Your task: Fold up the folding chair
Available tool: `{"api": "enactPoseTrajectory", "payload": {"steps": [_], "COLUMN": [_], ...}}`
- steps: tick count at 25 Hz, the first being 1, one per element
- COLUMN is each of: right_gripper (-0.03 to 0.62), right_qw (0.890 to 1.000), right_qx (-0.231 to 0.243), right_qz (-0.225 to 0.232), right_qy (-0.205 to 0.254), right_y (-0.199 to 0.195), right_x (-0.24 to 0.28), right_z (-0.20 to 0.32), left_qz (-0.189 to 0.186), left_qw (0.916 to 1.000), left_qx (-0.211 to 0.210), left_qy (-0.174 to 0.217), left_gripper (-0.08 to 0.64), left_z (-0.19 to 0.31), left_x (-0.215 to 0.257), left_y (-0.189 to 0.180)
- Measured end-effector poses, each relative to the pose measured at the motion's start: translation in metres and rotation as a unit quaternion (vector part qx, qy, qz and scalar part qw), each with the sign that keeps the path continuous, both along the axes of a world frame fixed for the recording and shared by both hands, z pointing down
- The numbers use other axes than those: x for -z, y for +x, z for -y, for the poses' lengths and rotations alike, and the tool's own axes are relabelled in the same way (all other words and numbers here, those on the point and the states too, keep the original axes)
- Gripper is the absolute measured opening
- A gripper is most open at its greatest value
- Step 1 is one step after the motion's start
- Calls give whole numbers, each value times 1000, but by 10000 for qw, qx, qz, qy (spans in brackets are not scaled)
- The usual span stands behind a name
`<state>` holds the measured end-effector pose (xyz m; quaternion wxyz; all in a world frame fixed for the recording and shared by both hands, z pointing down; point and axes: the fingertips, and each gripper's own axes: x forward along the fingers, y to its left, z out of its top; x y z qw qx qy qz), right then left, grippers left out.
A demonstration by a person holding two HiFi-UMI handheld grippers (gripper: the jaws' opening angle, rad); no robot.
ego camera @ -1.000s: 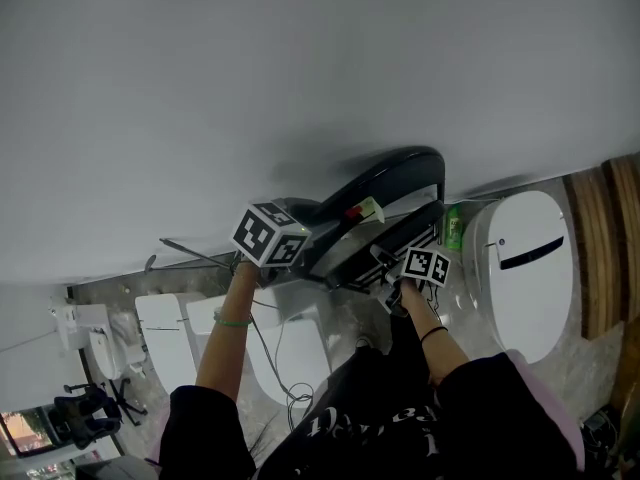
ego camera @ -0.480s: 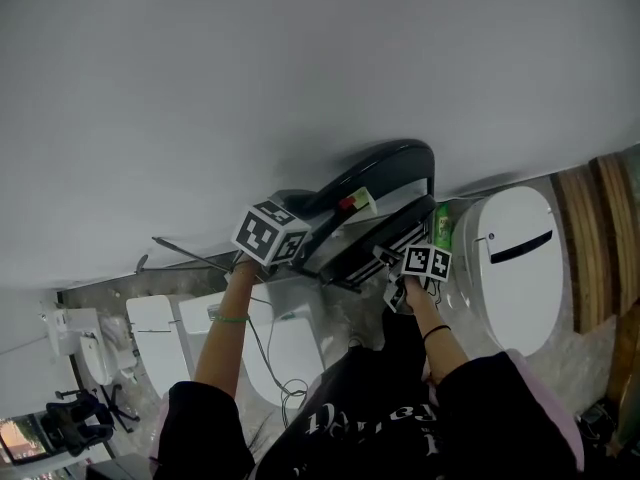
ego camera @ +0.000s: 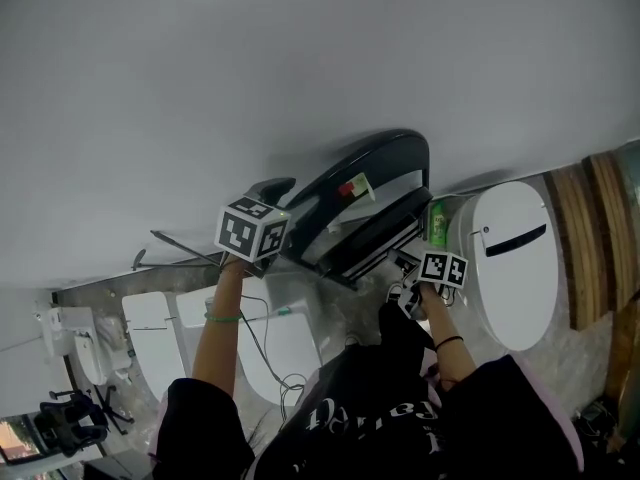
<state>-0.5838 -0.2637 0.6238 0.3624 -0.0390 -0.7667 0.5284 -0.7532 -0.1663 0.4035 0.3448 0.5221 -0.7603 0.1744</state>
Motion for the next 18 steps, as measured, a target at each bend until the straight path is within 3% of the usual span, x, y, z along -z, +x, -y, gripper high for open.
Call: {"api": "enactPoseTrajectory", "payload": {"steps": [6,12,18], "right_gripper": [135,118,76], "right_qw": [9992,9955,9902], "right_qx": [-11,393,438], "right_qz": [296,616,898], "right_qy": [267,609,976], "right_y": [4,9,41], "right_x": [28,61,92], "right_z": [-3,-34,-72], "left_qz": [-290,-886,-944], "left_qw": [9951,9890,9869], "left_qx": [418,455,677], "left_qy": [853,1096,1120], "left_gripper": [232,187,76], "left_z": [-26,-54,-93], "left_x": [35,17,4], "left_y": [18,73,130]}}
